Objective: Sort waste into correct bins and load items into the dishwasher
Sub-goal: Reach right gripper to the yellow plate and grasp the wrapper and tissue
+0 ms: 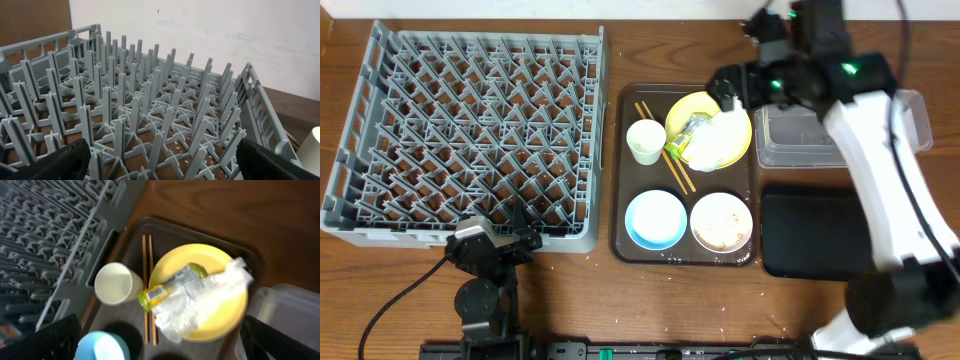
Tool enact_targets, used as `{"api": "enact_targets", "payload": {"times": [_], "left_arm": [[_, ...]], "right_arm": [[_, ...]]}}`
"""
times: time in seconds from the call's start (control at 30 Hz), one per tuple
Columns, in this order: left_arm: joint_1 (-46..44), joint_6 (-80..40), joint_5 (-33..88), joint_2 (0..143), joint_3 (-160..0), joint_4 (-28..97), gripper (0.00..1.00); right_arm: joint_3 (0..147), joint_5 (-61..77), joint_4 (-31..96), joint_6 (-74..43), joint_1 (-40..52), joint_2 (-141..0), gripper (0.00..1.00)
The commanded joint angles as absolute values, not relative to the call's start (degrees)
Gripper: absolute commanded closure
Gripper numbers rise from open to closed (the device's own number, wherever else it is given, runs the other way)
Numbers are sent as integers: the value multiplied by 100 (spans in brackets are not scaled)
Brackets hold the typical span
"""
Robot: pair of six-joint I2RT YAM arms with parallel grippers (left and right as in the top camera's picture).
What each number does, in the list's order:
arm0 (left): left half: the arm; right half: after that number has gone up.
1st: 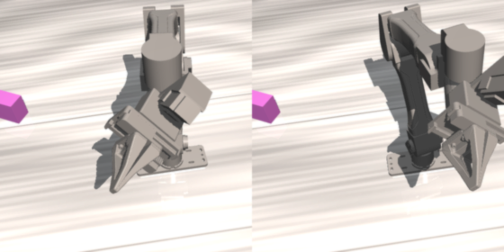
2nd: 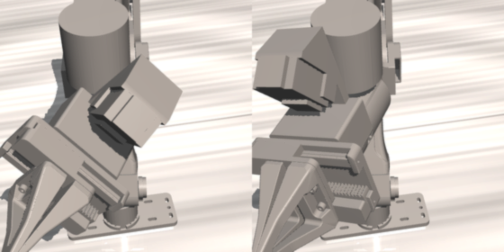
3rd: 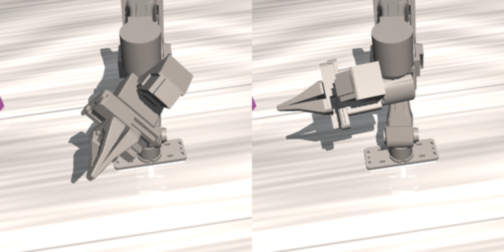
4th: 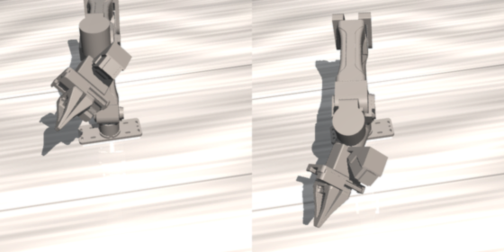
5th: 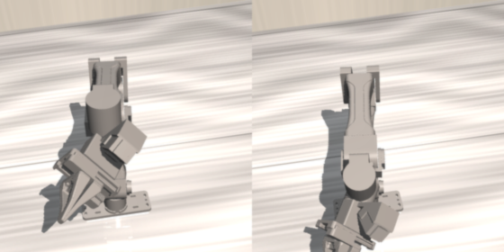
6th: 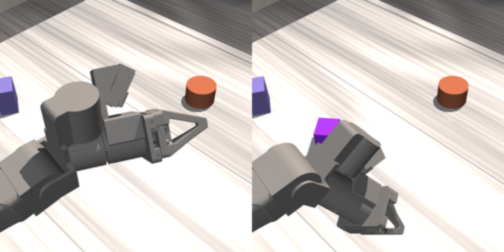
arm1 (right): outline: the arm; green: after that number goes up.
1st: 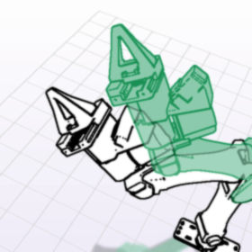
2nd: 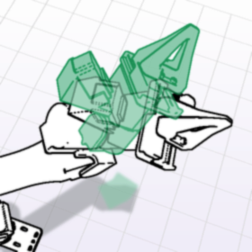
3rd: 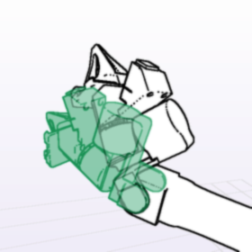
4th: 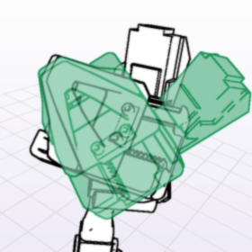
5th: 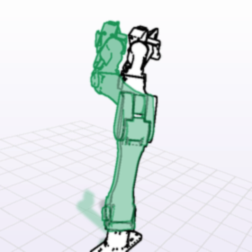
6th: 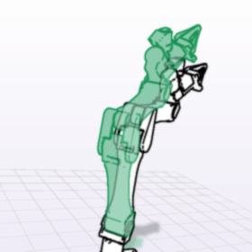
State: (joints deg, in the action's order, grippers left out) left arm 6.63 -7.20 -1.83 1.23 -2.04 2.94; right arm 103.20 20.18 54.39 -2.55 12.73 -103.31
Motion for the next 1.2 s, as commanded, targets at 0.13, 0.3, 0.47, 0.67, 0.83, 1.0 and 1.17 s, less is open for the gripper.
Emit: {"api": "enact_targets", "payload": {"times": [0.13,0.3,0.47,0.67,0.83,1.0,1.17], "left_arm": [[646,-644,-215,110,-23,397,7],[646,-644,-215,110,-23,397,7],[646,-644,-215,110,-23,397,7],[646,-644,-215,110,-23,397,7],[646,-644,-215,110,-23,397,7],[646,-644,-215,110,-23,397,7],[646,-644,-215,110,-23,397,7]], "right_arm": [[10591,3124,5186,-969,1363,-11356,1],[10589,1601,5500,-2923,1564,-11778,2],[10589,-244,5776,-4547,2005,-12049,8],[10589,-1138,5655,-5175,2373,-12457,17],[10586,-1210,5583,-5183,2408,-12842,18],[10586,-1190,5441,-5035,2397,-13172,26],[10586,-1044,5422,-4871,2410,-13338,73]]}}
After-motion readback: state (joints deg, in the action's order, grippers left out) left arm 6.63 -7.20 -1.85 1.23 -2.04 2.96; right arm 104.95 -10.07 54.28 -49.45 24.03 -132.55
